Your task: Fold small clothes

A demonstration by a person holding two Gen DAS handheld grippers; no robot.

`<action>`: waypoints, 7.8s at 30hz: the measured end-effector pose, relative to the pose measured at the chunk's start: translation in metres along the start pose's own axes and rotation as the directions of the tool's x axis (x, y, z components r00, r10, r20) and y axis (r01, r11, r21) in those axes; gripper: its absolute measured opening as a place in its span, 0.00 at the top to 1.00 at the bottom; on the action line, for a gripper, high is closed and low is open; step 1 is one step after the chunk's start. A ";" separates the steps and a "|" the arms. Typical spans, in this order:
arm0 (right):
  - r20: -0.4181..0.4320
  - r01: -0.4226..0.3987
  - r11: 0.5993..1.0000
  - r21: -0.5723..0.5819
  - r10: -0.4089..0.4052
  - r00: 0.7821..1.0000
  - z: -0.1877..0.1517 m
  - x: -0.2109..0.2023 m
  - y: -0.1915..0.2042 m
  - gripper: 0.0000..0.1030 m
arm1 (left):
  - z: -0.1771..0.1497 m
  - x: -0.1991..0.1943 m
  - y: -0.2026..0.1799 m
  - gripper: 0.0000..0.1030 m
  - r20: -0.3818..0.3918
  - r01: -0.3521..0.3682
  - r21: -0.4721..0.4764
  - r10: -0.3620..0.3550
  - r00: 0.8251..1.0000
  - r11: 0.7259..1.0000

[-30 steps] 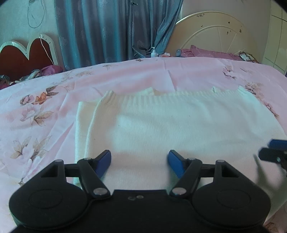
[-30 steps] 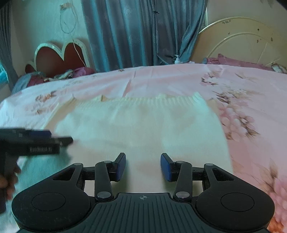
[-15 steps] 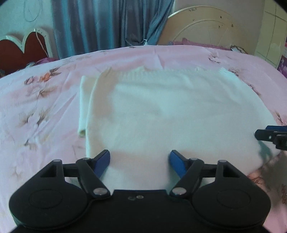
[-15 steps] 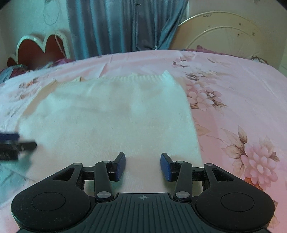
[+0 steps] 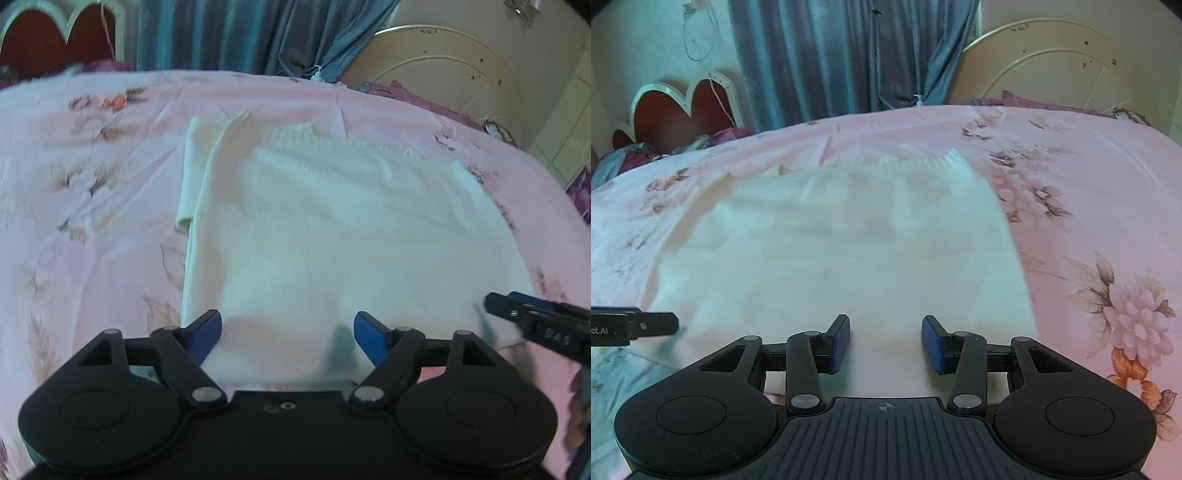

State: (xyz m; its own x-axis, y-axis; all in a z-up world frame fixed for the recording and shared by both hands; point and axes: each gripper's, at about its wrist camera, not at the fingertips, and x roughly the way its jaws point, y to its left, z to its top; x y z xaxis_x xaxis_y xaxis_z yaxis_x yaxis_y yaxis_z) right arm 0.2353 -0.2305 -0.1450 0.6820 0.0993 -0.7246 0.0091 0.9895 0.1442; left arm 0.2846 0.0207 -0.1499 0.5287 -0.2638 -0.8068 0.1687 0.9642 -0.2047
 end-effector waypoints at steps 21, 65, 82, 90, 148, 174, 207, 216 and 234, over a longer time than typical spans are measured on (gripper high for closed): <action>0.018 -0.092 0.996 0.009 0.091 0.996 0.002 0.002 0.038 0.58 | -0.053 0.001 0.052 0.23 0.165 0.314 -0.510 -0.267 0.949 0.801; 0.089 -0.222 0.974 0.052 0.216 0.972 0.065 0.049 -0.029 0.58 | 0.031 0.001 -0.051 0.93 0.479 0.207 -0.221 -0.079 0.874 0.953; 0.134 -0.305 0.905 0.297 0.277 0.951 0.056 0.005 -0.162 0.58 | -0.020 0.063 -0.207 0.68 0.166 0.184 0.253 -0.230 0.959 0.950; 0.037 -0.322 0.895 0.308 0.328 0.944 0.046 0.016 -0.148 0.58 | -0.051 0.020 -0.193 0.36 0.111 0.281 0.285 -0.323 0.940 0.916; -0.080 -0.253 0.947 0.199 0.273 0.959 0.010 -0.032 -0.159 0.90 | 0.026 0.039 -0.107 0.37 0.128 0.248 -0.045 -0.240 0.962 0.968; 0.025 -0.171 0.976 0.139 0.169 0.985 0.111 0.089 -0.156 0.90 | 0.087 0.121 -0.090 0.60 0.186 0.218 -0.167 -0.186 0.965 0.962; 0.004 -0.188 0.942 0.276 0.195 0.981 0.084 0.056 -0.159 0.60 | 0.079 0.096 -0.110 0.24 0.068 0.110 -0.031 -0.108 0.992 0.993; -0.021 -0.148 0.930 0.337 0.165 0.986 0.072 0.046 -0.155 0.38 | 0.062 0.088 -0.110 0.21 0.019 0.156 -0.017 -0.156 0.988 0.988; -0.086 -0.071 0.945 0.320 0.103 0.991 -0.013 -0.019 -0.129 0.81 | 0.034 0.081 -0.098 0.20 -0.016 0.240 0.097 -0.239 0.971 0.966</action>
State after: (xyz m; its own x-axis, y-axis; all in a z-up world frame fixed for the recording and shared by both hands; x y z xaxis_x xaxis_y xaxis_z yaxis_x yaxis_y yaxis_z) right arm 0.2116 -0.3588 -0.1584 0.6137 0.2097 -0.7612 0.1941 0.8944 0.4029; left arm 0.3387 -0.0964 -0.1760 0.4599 -0.4863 -0.7430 0.3701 0.8655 -0.3374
